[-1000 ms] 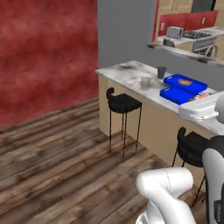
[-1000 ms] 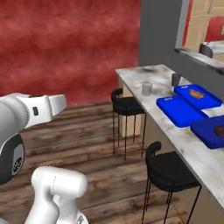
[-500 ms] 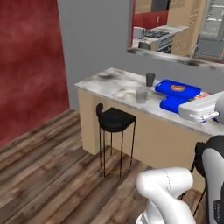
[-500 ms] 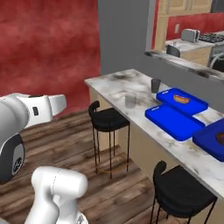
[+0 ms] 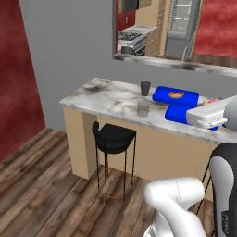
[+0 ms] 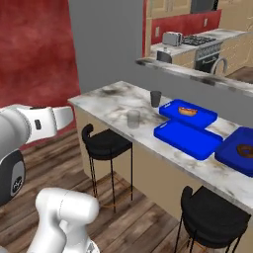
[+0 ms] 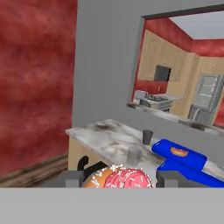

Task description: Take the cupcake and cake from the fridge and place them on the empty tray on the dining counter.

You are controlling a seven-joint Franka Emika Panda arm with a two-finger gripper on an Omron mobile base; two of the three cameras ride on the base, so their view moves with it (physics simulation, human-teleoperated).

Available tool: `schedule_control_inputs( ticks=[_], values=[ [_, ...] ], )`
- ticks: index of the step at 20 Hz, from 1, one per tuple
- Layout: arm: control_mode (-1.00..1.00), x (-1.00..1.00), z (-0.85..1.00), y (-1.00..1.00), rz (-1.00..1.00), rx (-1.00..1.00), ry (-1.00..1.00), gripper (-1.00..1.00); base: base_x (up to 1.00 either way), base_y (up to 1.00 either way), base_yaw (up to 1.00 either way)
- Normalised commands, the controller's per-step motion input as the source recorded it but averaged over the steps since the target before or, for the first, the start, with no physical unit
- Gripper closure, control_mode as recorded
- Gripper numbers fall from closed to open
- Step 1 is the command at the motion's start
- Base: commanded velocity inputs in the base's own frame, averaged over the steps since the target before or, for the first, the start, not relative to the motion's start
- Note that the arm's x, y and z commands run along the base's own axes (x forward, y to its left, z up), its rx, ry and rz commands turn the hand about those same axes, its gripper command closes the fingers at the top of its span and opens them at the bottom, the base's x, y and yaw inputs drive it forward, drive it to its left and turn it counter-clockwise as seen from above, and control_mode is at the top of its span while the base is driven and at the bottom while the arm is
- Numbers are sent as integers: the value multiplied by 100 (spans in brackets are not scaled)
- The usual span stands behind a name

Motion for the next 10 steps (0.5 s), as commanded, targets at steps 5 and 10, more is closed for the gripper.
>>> schedule_control_inputs(
  ticks=[5,10],
  values=[
    [100,0,0,0,0,0,0,100,11,-7,-34],
    [100,0,0,0,0,0,0,100,-3,-53,-23]
  ],
)
